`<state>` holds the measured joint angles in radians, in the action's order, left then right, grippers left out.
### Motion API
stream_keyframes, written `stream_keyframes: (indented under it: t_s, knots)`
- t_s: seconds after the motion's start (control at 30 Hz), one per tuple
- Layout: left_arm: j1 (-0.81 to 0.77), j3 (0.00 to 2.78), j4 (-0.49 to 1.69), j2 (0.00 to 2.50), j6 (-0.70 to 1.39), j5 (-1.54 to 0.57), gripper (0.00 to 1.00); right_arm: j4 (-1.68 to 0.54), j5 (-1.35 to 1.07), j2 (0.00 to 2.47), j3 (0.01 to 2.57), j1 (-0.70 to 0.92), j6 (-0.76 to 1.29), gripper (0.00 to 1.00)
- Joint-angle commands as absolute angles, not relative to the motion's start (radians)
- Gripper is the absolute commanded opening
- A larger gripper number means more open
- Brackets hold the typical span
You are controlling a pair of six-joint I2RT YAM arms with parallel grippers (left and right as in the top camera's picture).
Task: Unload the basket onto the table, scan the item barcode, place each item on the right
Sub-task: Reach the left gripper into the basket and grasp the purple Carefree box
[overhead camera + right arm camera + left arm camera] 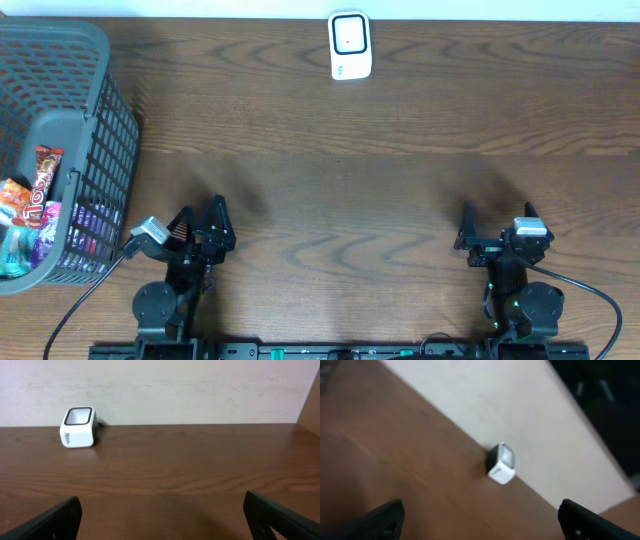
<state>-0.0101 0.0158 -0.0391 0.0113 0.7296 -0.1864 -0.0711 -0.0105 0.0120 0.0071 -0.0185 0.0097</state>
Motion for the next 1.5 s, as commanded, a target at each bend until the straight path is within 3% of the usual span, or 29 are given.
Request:
stream_keyframes:
  t_s: [0.0, 0.57, 1.17, 1.47]
  knots:
    - [-0.008, 0.004, -0.118, 0.004, 0.739, -0.263, 0.97, -0.075, -0.013, 0.007, 0.006, -0.025, -0.005, 0.99]
    - [-0.008, 0.118, -0.167, 0.061, 0.559, -0.192, 0.98, -0.075, -0.013, 0.007, 0.006, -0.025, -0.005, 0.99]
    - [-0.008, 0.585, -0.323, 0.636, 0.435, -0.189, 0.97, -0.075, -0.013, 0.007, 0.006, -0.025, -0.005, 0.99]
    - [-0.006, 0.839, -0.331, 0.835, 0.377, 0.223, 0.97, -0.075, -0.013, 0.007, 0.006, -0.025, -0.005, 0.99]
